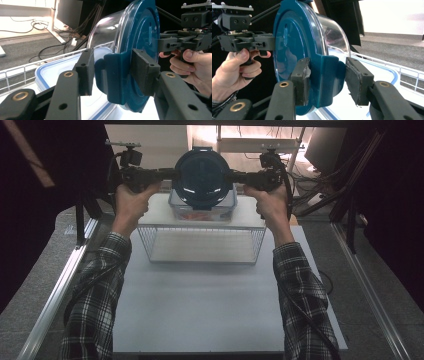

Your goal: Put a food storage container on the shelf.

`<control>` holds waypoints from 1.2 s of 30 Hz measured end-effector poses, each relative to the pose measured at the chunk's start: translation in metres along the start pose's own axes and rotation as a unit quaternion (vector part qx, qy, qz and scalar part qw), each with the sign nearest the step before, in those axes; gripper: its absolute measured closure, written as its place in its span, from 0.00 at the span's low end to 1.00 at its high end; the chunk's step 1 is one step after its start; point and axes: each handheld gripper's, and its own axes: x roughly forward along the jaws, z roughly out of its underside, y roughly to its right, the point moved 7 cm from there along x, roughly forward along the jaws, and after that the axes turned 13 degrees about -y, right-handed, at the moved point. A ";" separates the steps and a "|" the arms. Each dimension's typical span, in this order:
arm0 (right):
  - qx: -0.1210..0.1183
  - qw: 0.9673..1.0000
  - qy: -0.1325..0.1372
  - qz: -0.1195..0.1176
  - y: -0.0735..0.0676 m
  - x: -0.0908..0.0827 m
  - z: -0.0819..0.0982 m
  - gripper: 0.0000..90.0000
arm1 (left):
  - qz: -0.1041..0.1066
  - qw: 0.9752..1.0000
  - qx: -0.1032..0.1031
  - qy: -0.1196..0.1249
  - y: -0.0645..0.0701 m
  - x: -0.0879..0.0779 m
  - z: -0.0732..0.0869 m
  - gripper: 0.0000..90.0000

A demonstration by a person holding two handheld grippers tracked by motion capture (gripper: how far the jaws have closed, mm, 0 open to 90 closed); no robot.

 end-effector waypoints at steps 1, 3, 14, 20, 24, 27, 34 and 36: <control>-0.001 1.000 0.002 0.002 0.000 0.001 0.000 0.61 | -0.007 1.000 -0.001 0.000 0.000 0.000 0.000 0.60; -0.003 1.000 0.003 0.002 -0.001 0.001 -0.001 0.61 | -0.020 1.000 0.001 0.000 -0.001 0.000 0.001 0.60; 0.037 0.999 0.006 -0.005 0.013 0.017 -0.003 0.48 | -0.048 0.999 -0.019 0.006 -0.014 0.012 0.008 0.65; 0.040 0.998 0.024 0.044 0.023 0.019 -0.004 0.59 | -0.066 0.998 -0.011 0.003 -0.009 0.013 0.003 0.66; 0.020 0.995 0.030 0.091 0.018 0.016 -0.005 0.65 | -0.080 0.997 0.008 0.007 -0.004 0.009 0.005 0.68; -0.007 0.993 0.036 0.115 0.011 0.006 -0.004 0.75 | -0.073 0.997 0.012 0.008 -0.001 0.001 0.012 0.70; -0.048 0.995 0.022 0.084 -0.015 -0.007 0.020 0.96 | -0.069 0.997 0.016 -0.010 0.000 -0.001 0.029 0.79; -0.062 0.995 0.006 0.082 -0.022 -0.002 0.031 0.98 | -0.077 0.997 0.019 -0.020 0.000 0.002 0.032 0.81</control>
